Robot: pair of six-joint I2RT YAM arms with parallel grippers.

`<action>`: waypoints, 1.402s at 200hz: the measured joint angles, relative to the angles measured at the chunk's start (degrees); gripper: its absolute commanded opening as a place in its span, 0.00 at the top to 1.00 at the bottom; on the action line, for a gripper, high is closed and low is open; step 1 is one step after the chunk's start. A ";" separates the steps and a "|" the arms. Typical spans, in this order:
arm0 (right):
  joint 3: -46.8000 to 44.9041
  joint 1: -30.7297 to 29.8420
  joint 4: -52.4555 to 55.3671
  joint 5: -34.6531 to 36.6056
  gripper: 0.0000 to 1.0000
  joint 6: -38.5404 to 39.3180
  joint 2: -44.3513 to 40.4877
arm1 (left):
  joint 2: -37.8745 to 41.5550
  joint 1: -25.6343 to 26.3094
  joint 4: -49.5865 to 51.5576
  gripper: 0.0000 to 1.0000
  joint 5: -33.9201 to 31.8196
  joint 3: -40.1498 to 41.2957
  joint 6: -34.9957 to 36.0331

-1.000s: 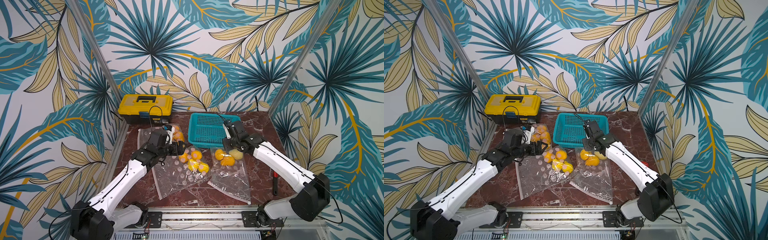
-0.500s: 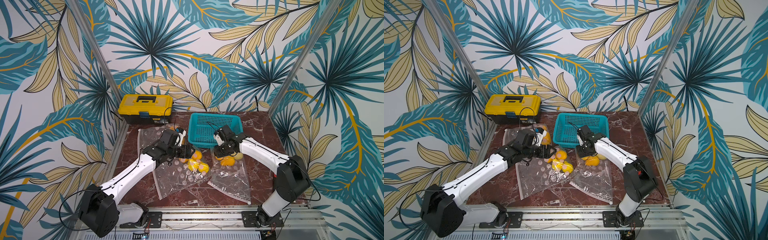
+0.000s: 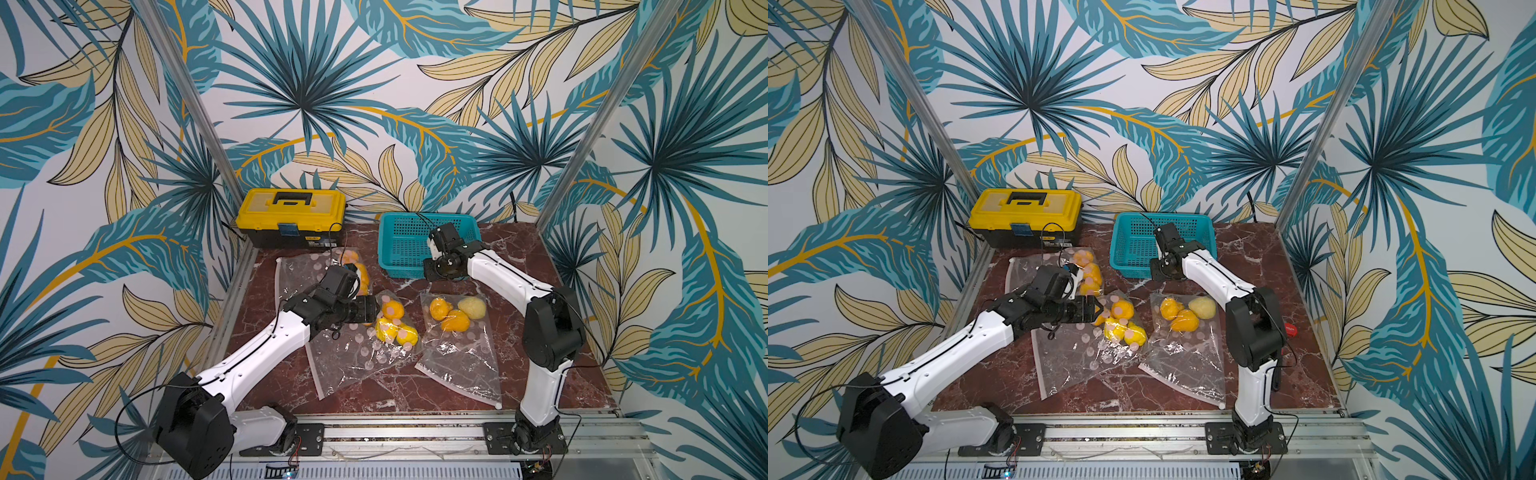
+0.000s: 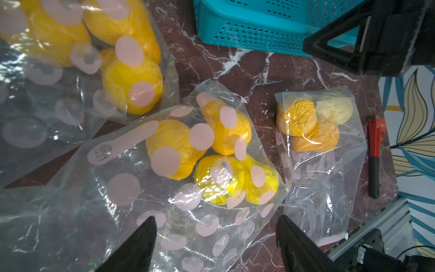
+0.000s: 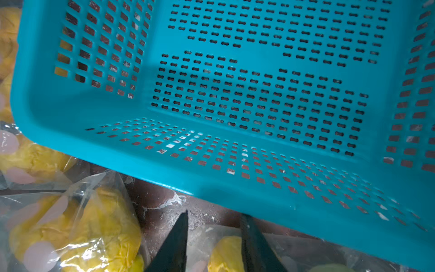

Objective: Open the zip-top bag and take out the pear
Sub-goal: Move the basket to the center of the board, then pick up the zipper food storage bag at the center of the board.

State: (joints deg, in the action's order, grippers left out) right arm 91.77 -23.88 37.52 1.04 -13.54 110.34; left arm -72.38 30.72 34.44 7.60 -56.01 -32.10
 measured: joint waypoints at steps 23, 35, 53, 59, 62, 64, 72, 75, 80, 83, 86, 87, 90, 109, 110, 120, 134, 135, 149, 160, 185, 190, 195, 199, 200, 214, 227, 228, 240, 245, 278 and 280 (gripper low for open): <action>-1.66 -0.20 1.55 -0.52 0.53 0.52 -2.64 | 0.07 0.00 0.81 0.18 -1.25 0.00 -0.83; -5.05 -0.96 2.49 -0.24 0.50 0.90 -6.56 | 0.04 0.00 1.07 0.18 -1.86 0.00 -1.07; -11.50 -3.82 4.42 0.81 0.47 1.40 -14.21 | -0.44 -0.02 1.07 0.18 -2.51 0.00 -1.38; -13.77 -5.51 5.05 1.40 0.46 1.38 -17.03 | -0.74 -0.04 1.09 0.18 -2.58 -0.02 -1.40; -14.88 -6.32 5.11 1.75 0.45 1.36 -18.27 | -1.03 -0.09 1.09 0.18 -2.58 -0.02 -1.40; -15.37 -6.69 5.20 1.77 0.44 1.38 -18.82 | -1.14 -0.09 1.09 0.18 -2.58 -0.04 -1.40; -18.29 -9.35 5.95 2.75 0.42 1.09 -22.03 | -1.92 -0.31 1.11 0.18 -2.51 -0.13 -1.38; -19.30 -10.34 6.03 3.21 0.41 0.79 -23.06 | -2.16 -0.39 1.11 0.18 -2.47 -0.17 -1.38; -21.09 -12.07 6.21 3.80 0.40 0.50 -24.72 | -2.64 -0.57 1.11 0.18 -2.27 -0.24 -1.38; -22.10 -13.11 6.38 4.22 0.39 0.37 -25.57 | -2.91 -0.66 1.14 0.18 -2.23 -0.28 -1.38; -23.08 -14.10 6.64 4.59 0.38 0.11 -26.36 | -3.21 -0.76 1.11 0.18 -1.99 -0.31 -1.38; -23.56 -14.69 6.69 4.76 0.38 -0.15 -26.75 | -3.28 -0.81 1.11 0.18 -1.97 -0.31 -1.38; -24.50 -15.74 6.78 5.14 0.37 -0.28 -27.45 | -3.52 -0.92 1.11 0.18 -1.81 -0.33 -1.38; -30.29 -22.47 7.17 7.41 0.28 -2.80 -30.36 | -5.07 -2.14 1.33 0.18 -0.55 -0.76 -1.38; -30.71 -22.91 7.19 7.58 0.27 -2.93 -30.47 | -5.18 -2.25 1.36 0.18 -0.44 -0.81 -1.40; -33.29 -25.99 7.08 8.59 0.21 -4.83 -30.97 | -5.66 -2.97 1.40 0.18 0.22 -1.05 -1.40; -36.28 -30.08 6.73 10.47 0.15 -6.78 -31.06 | -5.86 -3.93 1.40 0.18 1.01 -1.27 -1.38; -36.41 -30.27 6.67 10.56 0.14 -6.78 -31.06 | -5.86 -3.98 1.40 0.18 1.03 -1.27 -1.38; -38.66 -33.31 5.55 12.15 0.13 -8.22 -31.04 | -5.84 -4.68 1.40 0.18 1.75 -1.29 -1.38; -40.13 -34.93 4.22 13.16 0.13 -9.20 -30.80 | -5.84 -5.11 1.42 0.18 2.16 -1.29 -1.38; -42.47 -36.50 0.50 15.02 0.13 -10.93 -27.98 | -5.79 -5.46 1.42 0.18 3.65 -1.29 -1.40; -42.75 -36.63 -0.04 15.43 0.13 -11.19 -27.17 | -5.75 -5.49 1.40 0.18 4.04 -1.29 -1.40; -43.01 -36.76 -0.61 15.98 0.14 -11.50 -26.45 | -5.70 -5.49 1.42 0.18 4.50 -1.29 -1.40; -43.17 -36.85 -0.92 16.46 0.15 -11.67 -26.01 | -5.64 -5.49 1.40 0.18 4.92 -1.29 -1.40; -43.21 -36.87 -1.01 16.63 0.15 -11.76 -25.86 | -5.62 -5.46 1.40 0.18 5.01 -1.29 -1.40; -43.47 -36.92 -1.81 18.23 0.20 -12.15 -24.81 | -5.46 -5.20 1.42 0.18 6.19 -1.29 -1.42; -43.67 -36.92 -2.78 19.15 0.31 -12.39 -24.52 | -5.22 -4.83 1.42 0.19 6.99 -1.29 -1.46; -43.69 -36.92 -2.89 19.32 0.32 -12.48 -24.52 | -5.20 -4.81 1.40 0.19 7.04 -1.29 -1.49; -43.93 -36.92 -3.58 20.11 0.48 -12.72 -24.50 | -4.83 -4.42 1.42 0.19 7.65 -1.27 -1.81; -44.00 -36.92 -3.78 20.65 0.55 -13.38 -24.50 | -4.68 -4.20 1.42 0.20 7.85 -1.27 -1.86; -45.00 -34.75 -3.80 23.56 0.94 -14.91 -27.61 | -3.80 -1.07 1.40 0.25 8.81 -1.16 -3.30; -45.05 -34.49 -3.76 23.65 0.96 -14.53 -28.02 | -3.78 -0.79 1.40 0.25 8.94 -1.16 -3.48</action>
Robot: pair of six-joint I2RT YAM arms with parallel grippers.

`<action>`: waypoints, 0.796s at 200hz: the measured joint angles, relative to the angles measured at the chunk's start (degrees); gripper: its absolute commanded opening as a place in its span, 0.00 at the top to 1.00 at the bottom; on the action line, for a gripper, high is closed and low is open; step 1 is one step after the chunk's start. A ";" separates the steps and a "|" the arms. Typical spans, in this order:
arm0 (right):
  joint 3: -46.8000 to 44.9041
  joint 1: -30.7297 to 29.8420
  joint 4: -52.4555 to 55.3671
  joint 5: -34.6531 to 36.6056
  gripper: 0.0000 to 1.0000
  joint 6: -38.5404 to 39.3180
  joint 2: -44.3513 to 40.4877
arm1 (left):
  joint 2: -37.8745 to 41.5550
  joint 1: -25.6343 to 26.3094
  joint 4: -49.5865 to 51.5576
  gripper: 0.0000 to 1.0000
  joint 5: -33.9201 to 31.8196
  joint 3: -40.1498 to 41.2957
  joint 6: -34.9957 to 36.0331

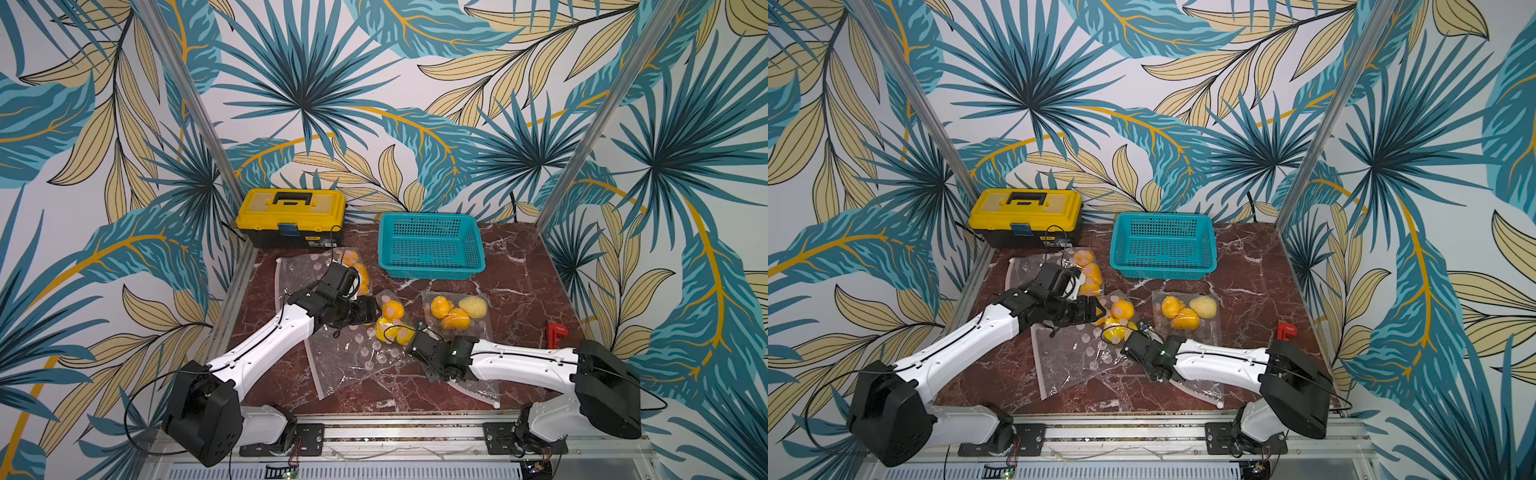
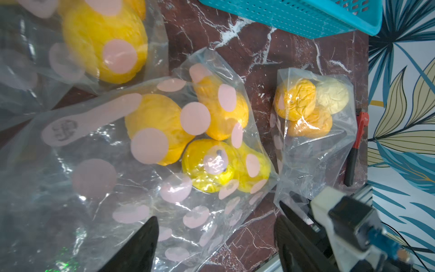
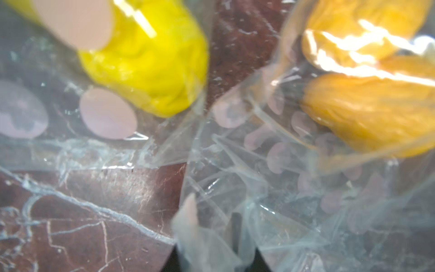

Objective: Open the zip-top bag and take out the pear
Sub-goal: Pick up the zipper food storage bag at the center of the board.

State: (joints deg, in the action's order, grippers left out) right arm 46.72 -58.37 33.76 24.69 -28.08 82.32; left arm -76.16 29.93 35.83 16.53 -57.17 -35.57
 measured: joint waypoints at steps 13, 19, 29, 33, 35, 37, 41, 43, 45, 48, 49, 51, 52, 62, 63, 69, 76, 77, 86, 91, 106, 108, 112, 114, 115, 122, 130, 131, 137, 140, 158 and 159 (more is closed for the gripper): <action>-0.17 2.60 0.48 0.74 1.00 -0.59 -3.63 | -0.04 1.84 0.02 0.26 0.37 0.02 -0.76; -0.15 3.80 0.59 1.07 1.00 -1.07 -5.31 | -0.04 2.60 0.02 0.27 0.48 0.02 -1.07; 0.04 5.84 0.98 1.84 1.00 -1.22 -8.22 | -0.11 4.04 0.00 0.27 0.59 0.02 -1.60; 0.26 6.45 1.22 2.03 1.00 -1.27 -9.14 | -0.17 4.66 0.00 0.27 0.68 0.02 -1.90; 0.37 6.84 1.40 2.19 1.00 -1.25 -9.60 | -0.24 4.90 0.00 0.27 0.68 0.02 -1.95; 0.52 7.17 1.57 2.29 1.00 -1.29 -9.99 | -0.31 5.20 0.00 0.27 0.66 0.02 -2.05; 0.87 7.80 1.95 2.56 1.00 -1.27 -10.78 | -0.50 5.86 0.00 0.27 0.70 0.02 -2.36; 1.07 8.17 2.14 2.62 1.00 -1.27 -11.13 | -0.63 6.19 0.00 0.27 0.63 0.00 -2.43; 1.22 8.37 2.27 2.67 1.00 -1.29 -11.37 | -0.72 6.49 0.00 0.27 0.68 0.00 -2.45; 1.57 8.92 2.51 2.82 1.00 -1.27 -11.89 | -0.94 6.97 0.00 0.27 0.70 -0.02 -2.64; 1.70 9.16 2.62 2.84 1.00 -1.27 -12.09 | -1.09 7.21 0.00 0.27 0.63 -0.02 -2.71; 1.90 9.42 2.75 2.86 1.00 -1.29 -12.31 | -1.18 7.45 0.00 0.27 0.63 -0.07 -2.75; 2.08 9.62 2.86 2.91 1.00 -1.27 -12.50 | -1.29 7.67 0.02 0.27 0.66 -0.11 -2.82; 3.39 11.23 3.76 3.39 1.00 -1.25 -13.84 | -2.43 9.49 0.02 0.27 0.66 -0.42 -3.39; 3.48 11.39 3.82 3.39 1.00 -1.22 -13.92 | -2.54 9.62 0.02 0.27 0.63 -0.46 -3.39; 4.39 12.46 4.35 3.58 1.00 -1.14 -14.67 | -3.37 10.67 0.09 0.27 0.66 -0.90 -3.63; 5.40 13.53 4.94 3.87 1.00 -1.07 -15.41 | -4.50 11.93 0.02 0.27 0.66 -1.62 -3.91; 5.64 13.77 5.14 3.98 1.00 -1.05 -15.54 | -4.70 12.20 0.02 0.27 0.63 -1.81 -3.96; 7.30 15.08 6.12 4.46 1.00 -1.05 -16.39 | -6.29 13.66 -0.20 0.27 0.68 -2.97 -4.44; 8.35 15.65 6.84 4.79 1.00 -1.03 -16.74 | -7.23 14.49 -0.52 0.27 0.68 -3.61 -4.74; 11.80 16.68 8.74 5.77 1.00 -0.76 -17.40 | -10.10 16.65 -1.55 0.27 0.90 -5.49 -5.49; 12.33 16.74 9.07 5.86 1.00 -0.68 -17.46 | -10.58 16.94 -1.84 0.27 0.90 -5.75 -5.66; 13.22 16.83 9.60 6.14 1.00 -0.61 -17.51 | -11.30 17.38 -2.19 0.27 0.92 -6.19 -5.88; 13.75 16.87 9.88 6.23 1.00 -0.57 -17.57 | -11.74 17.57 -2.45 0.27 0.94 -6.43 -5.97; 13.92 16.87 9.97 6.29 1.00 -0.55 -17.59 | -11.93 17.68 -2.54 0.27 0.94 -6.51 -6.03; 15.54 17.00 10.60 6.71 1.00 -0.28 -17.73 | -13.38 18.43 -3.26 0.27 1.16 -7.26 -6.34; 17.42 17.07 11.82 7.08 1.00 0.07 -17.77 | -15.13 19.15 -4.11 0.28 1.49 -8.07 -6.73; 17.75 17.09 12.02 7.13 1.00 0.04 -17.77 | -15.41 19.26 -4.33 0.28 1.55 -8.22 -6.75; 18.99 17.14 12.61 7.34 1.00 0.33 -17.79 | -16.76 19.67 -4.96 0.28 1.77 -8.76 -7.02; 19.61 17.14 12.92 7.48 1.00 0.48 -17.81 | -17.38 19.87 -5.27 0.28 1.86 -9.03 -7.26; 23.65 17.14 15.08 8.26 1.00 1.55 -17.81 | -21.33 20.65 -6.82 0.29 2.23 -10.69 -7.80; 23.96 17.14 15.30 8.33 1.00 1.60 -17.81 | -21.46 20.68 -6.88 0.29 2.23 -10.73 -7.80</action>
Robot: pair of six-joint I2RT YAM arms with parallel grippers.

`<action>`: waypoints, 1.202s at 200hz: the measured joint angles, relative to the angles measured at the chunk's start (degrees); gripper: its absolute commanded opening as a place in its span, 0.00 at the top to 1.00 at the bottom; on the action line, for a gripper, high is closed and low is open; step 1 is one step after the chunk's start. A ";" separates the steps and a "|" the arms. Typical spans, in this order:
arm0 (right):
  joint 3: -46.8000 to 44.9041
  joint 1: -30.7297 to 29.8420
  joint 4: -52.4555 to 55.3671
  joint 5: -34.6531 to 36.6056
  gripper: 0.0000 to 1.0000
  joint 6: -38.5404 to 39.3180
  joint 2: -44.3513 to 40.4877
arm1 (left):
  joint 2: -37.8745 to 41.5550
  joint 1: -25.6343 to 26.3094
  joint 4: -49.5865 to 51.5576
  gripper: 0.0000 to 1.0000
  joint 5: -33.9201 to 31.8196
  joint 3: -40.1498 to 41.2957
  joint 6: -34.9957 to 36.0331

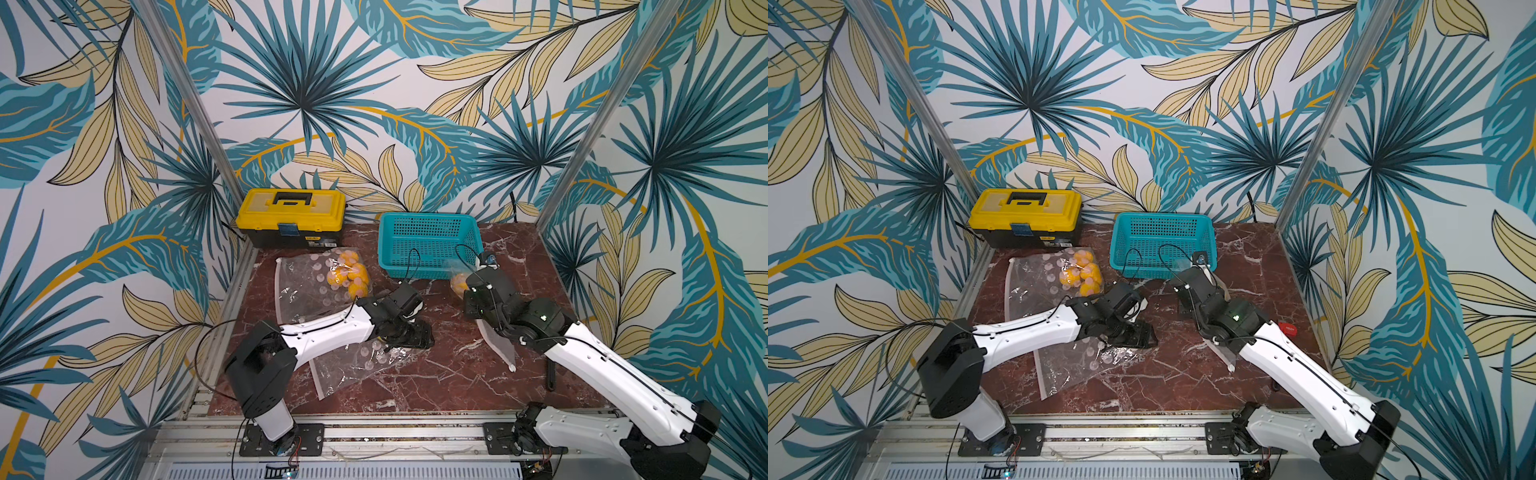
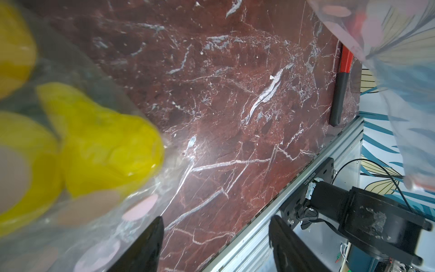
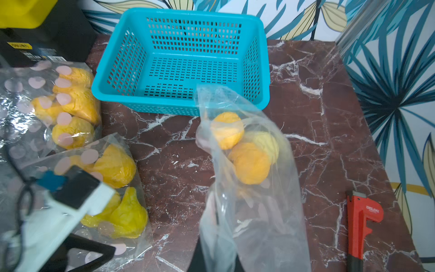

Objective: Open the zip-top bag and take out the pear
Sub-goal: Pick up the zipper food storage bag at the center of the board.

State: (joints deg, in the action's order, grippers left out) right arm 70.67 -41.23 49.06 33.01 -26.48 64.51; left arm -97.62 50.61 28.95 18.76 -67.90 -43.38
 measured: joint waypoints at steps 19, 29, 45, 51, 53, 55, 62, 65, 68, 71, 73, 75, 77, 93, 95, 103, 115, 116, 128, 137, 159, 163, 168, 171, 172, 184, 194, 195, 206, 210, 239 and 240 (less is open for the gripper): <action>4.20 0.00 2.21 1.27 1.00 1.27 0.00 | -3.19 0.17 -1.51 0.30 -0.24 -1.03 -0.63; 6.23 0.00 3.23 2.03 1.00 1.95 0.00 | -4.07 0.17 -1.95 0.30 -0.66 -1.03 -0.81; 8.83 0.02 4.52 3.10 1.00 3.02 0.00 | -4.87 -0.09 -2.29 0.30 -1.57 -0.96 -1.03; 9.64 0.02 4.98 3.34 1.00 3.43 0.04 | -4.92 -0.35 -2.54 0.30 -1.99 -0.76 -1.05; 9.92 0.02 5.16 3.43 1.00 3.58 0.09 | -4.92 -0.46 -2.60 0.30 -2.03 -0.68 -1.05; 10.19 0.02 5.31 3.50 1.00 3.69 0.09 | -4.90 -0.57 -2.62 0.30 -2.12 -0.59 -1.05; 10.99 0.00 5.70 3.65 1.00 4.17 0.17 | -4.79 -1.09 -2.84 0.30 -2.47 -0.17 -1.05; 11.32 0.02 5.88 3.63 1.00 4.35 0.24 | -4.68 -1.44 -2.95 0.30 -2.67 0.09 -1.05; 11.65 0.00 6.12 3.65 1.00 4.52 0.31 | -4.61 -1.70 -3.13 0.30 -2.82 0.37 -1.03; 11.98 0.02 6.25 3.61 1.00 4.72 0.37 | -4.46 -2.21 -3.28 0.30 -3.04 0.81 -1.01; 12.11 0.02 6.34 3.61 1.00 4.74 0.42 | -4.42 -2.40 -3.37 0.30 -3.08 1.01 -1.01; 12.28 0.00 6.45 3.61 1.00 4.96 0.46 | -4.33 -2.69 -3.48 0.30 -3.21 1.31 -0.98; 12.44 0.02 6.51 3.58 1.00 5.01 0.50 | -4.22 -3.02 -3.52 0.30 -3.39 1.62 -0.96; 12.98 0.02 6.69 3.10 1.00 5.95 0.76 | -3.23 -5.92 -3.82 0.30 -4.28 4.35 -0.55; 13.00 0.02 6.73 3.04 1.00 5.99 0.76 | -3.10 -6.29 -3.80 0.30 -4.52 4.72 -0.52; 13.11 0.00 6.84 2.47 1.00 6.32 1.01 | -2.51 -7.89 -3.80 0.30 -4.94 6.12 -0.11; 13.33 0.02 6.95 1.25 1.00 6.60 1.46 | -1.51 -10.40 -3.72 0.30 -5.40 8.02 0.68; 13.38 0.02 6.97 1.14 1.00 6.67 1.53 | -1.44 -10.51 -3.69 0.30 -5.44 8.11 0.72; 13.73 0.02 7.02 -0.46 1.00 6.84 2.27 | -0.35 -12.87 -3.54 0.30 -5.92 9.62 1.70; 14.08 0.02 7.02 -1.81 1.00 7.04 2.95 | 0.68 -14.75 -3.50 0.30 -6.14 10.84 2.49; 14.99 0.07 7.30 -5.84 1.00 8.46 4.94 | 3.37 -20.15 -3.26 0.30 -6.47 13.79 4.35; 15.30 0.11 7.50 -6.51 1.00 8.79 5.38 | 3.76 -21.09 -3.21 0.30 -6.49 14.19 4.66; 15.74 0.11 7.78 -7.43 1.00 9.42 6.08 | 4.24 -22.38 -3.06 0.30 -6.58 14.60 5.16; 16.06 0.11 7.98 -7.93 1.00 9.81 6.56 | 4.52 -23.08 -2.95 0.30 -6.60 14.82 5.40; 16.13 0.11 8.02 -8.07 1.00 9.90 6.67 | 4.57 -23.28 -2.91 0.30 -6.62 14.86 5.49; 17.05 0.11 8.55 -10.23 1.00 11.85 8.28 | 5.42 -26.10 -2.25 0.30 -6.78 15.26 6.69; 17.44 0.26 8.87 -12.37 1.00 13.79 9.42 | 5.84 -28.22 -1.88 0.30 -6.80 15.28 7.58; 17.49 0.28 8.90 -12.52 1.00 13.88 9.49 | 5.86 -28.33 -1.86 0.30 -6.80 15.28 7.63; 18.03 0.66 9.66 -15.26 1.00 16.13 10.51 | 6.38 -30.36 -1.29 0.30 -6.93 15.23 8.46; 18.32 0.94 9.97 -16.50 1.00 16.94 10.88 | 6.54 -30.93 -1.03 0.30 -6.97 15.23 8.81; 21.20 4.50 11.69 -26.10 1.00 22.58 13.03 | 8.72 -32.96 1.40 0.26 -6.95 13.16 11.10; 21.35 4.74 11.78 -26.64 1.00 22.88 13.14 | 8.90 -33.00 1.49 0.27 -6.88 12.96 11.37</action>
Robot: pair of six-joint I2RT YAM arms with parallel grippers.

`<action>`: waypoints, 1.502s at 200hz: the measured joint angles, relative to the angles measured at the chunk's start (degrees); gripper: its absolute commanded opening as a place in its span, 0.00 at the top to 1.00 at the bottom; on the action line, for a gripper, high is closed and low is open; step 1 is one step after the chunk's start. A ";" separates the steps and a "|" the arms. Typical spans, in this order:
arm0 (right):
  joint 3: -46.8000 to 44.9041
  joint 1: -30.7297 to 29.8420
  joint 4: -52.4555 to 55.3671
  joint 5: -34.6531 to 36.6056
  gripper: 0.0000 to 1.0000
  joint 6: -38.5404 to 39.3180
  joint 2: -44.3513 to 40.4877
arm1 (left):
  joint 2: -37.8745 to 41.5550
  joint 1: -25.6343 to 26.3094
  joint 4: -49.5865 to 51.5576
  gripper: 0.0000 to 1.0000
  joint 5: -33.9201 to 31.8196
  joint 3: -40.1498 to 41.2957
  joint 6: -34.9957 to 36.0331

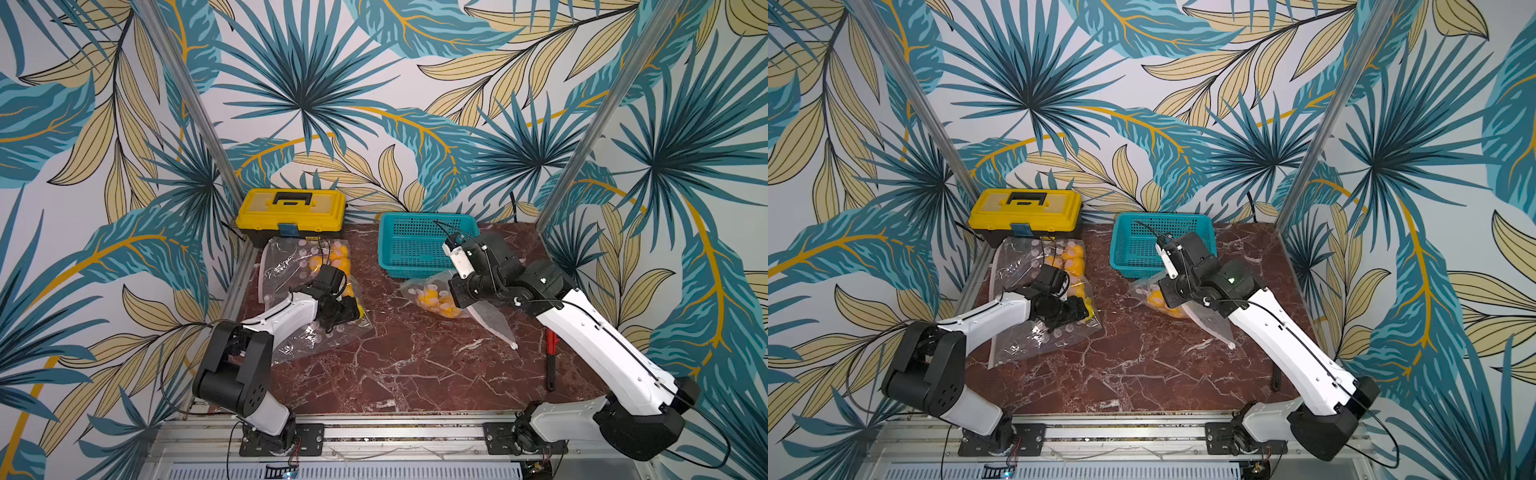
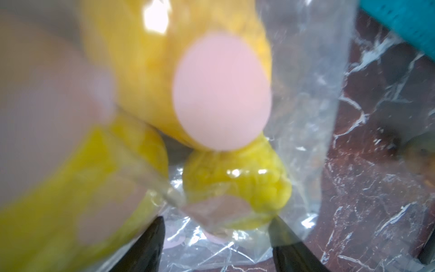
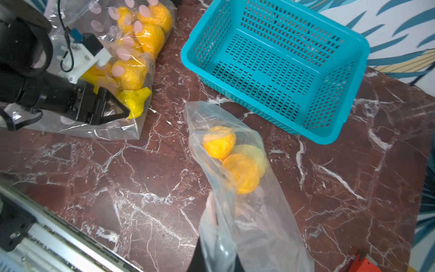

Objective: Open the zip-top bag and take out the pear
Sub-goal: Pick up the zipper food storage bag at the center of the board.

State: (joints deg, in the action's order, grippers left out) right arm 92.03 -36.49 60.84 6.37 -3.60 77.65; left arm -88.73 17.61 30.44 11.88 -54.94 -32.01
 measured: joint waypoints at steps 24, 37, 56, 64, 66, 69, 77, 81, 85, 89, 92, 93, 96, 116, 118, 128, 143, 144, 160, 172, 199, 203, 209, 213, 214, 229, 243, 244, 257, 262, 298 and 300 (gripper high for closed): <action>2.69 3.15 2.54 -8.76 1.00 4.52 1.81 | 3.96 0.28 0.37 0.24 2.54 -3.91 3.48; 4.79 4.44 4.20 -13.11 1.00 6.88 3.02 | 6.84 1.07 0.20 0.24 4.35 -5.97 6.34; 8.07 5.77 6.36 -18.73 1.00 10.03 4.92 | 11.72 2.82 -0.66 0.24 7.98 -7.96 10.88; 9.33 6.03 7.30 -21.14 1.00 11.34 5.51 | 13.99 3.63 -1.79 0.22 10.23 -8.17 12.87; 9.62 6.03 7.54 -21.77 1.00 11.72 5.64 | 14.64 3.87 -2.14 0.21 10.93 -8.20 13.42; 10.03 6.12 7.93 -22.58 1.00 12.20 5.79 | 15.61 4.22 -2.54 0.21 11.87 -8.20 14.43; 10.99 6.14 8.87 -24.79 1.00 13.49 6.12 | 17.88 5.18 -3.63 0.20 14.32 -8.20 16.61; 11.43 6.14 9.29 -25.94 1.00 14.19 6.19 | 19.15 5.79 -4.28 0.19 15.80 -8.20 17.90; 11.78 6.14 9.70 -26.84 1.00 14.71 6.27 | 20.13 6.27 -4.96 0.19 16.92 -8.20 18.80; 12.09 6.14 10.10 -27.85 1.00 15.34 6.27 | 21.20 6.82 -5.68 0.18 18.47 -8.22 20.15; 12.28 6.14 10.34 -28.44 1.00 15.72 6.29 | 21.79 7.13 -6.23 0.18 19.41 -8.22 20.74; 12.35 6.14 10.43 -28.61 1.00 15.82 6.29 | 22.10 7.26 -6.40 0.17 19.96 -8.22 21.09; 12.61 6.14 10.78 -29.33 1.00 16.28 6.29 | 22.67 7.56 -6.95 0.17 21.05 -8.24 21.88; 13.77 6.14 12.00 -32.92 1.00 18.45 6.29 | 24.09 9.49 -9.18 0.16 28.06 -9.62 25.99; 13.86 6.14 12.07 -33.29 1.00 18.67 6.29 | 24.04 9.64 -9.29 0.15 28.48 -9.77 26.29; 14.14 6.14 12.39 -34.99 1.00 19.65 6.27 | 23.47 10.73 -10.10 0.15 31.23 -10.73 27.80; 14.36 6.14 12.68 -37.42 1.00 20.76 6.29 | 22.14 12.76 -10.73 0.14 34.71 -11.87 29.83; 14.36 6.14 12.70 -37.66 1.00 20.83 6.29 | 22.08 12.85 -10.73 0.15 34.84 -11.91 29.94; 14.38 6.14 12.70 -39.80 1.00 21.53 6.29 | 20.39 15.15 -11.10 0.15 38.16 -12.46 31.65; 14.38 6.14 12.68 -41.29 1.00 21.92 6.29 | 19.06 16.44 -11.19 0.19 40.04 -12.85 32.70; 14.38 6.14 12.22 -44.87 1.00 22.47 6.27 | 16.72 17.46 -11.34 0.42 42.49 -13.03 34.49; 14.38 6.14 12.04 -45.22 1.00 22.47 6.27 | 16.37 17.53 -11.32 0.48 42.73 -13.14 34.14; 14.38 6.14 11.76 -45.66 0.99 22.49 6.27 | 15.87 17.59 -11.30 0.59 42.99 -13.38 34.32; 14.36 6.14 11.50 -45.92 0.98 22.49 6.27 | 15.58 17.62 -11.34 0.64 43.12 -13.51 35.17; 14.36 6.14 11.47 -45.94 0.98 22.49 6.27 | 15.50 17.62 -11.43 0.66 43.17 -13.55 34.91; 14.25 6.14 10.84 -46.34 0.96 22.47 6.25 | 14.86 17.62 -11.50 0.84 43.28 -13.81 35.12; 13.62 6.14 10.49 -46.14 0.87 22.47 6.03 | 14.78 17.57 -11.43 0.95 43.17 -13.92 35.45; 13.55 6.14 10.47 -46.12 0.87 22.49 6.01 | 14.78 17.57 -11.43 0.96 43.17 -13.94 35.63; 12.59 6.14 9.77 -45.13 0.69 21.92 5.53 | 14.78 17.62 -11.45 1.00 43.25 -14.01 35.76; 12.04 6.14 9.33 -44.54 0.61 22.03 5.20 | 14.78 17.62 -11.45 1.00 43.30 -14.01 35.91; 4.70 6.14 3.72 -37.16 0.32 20.50 -0.72 | 14.78 17.62 -11.32 1.00 42.97 -14.01 35.58; 4.09 6.14 3.19 -36.61 0.31 20.76 -1.27 | 14.78 17.62 -11.30 1.00 42.95 -14.01 35.58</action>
State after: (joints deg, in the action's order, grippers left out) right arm 96.12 -30.35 64.03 -30.24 17.17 76.38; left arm -73.95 35.22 19.14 54.83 -68.95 3.57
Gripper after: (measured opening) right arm 0.626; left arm 0.047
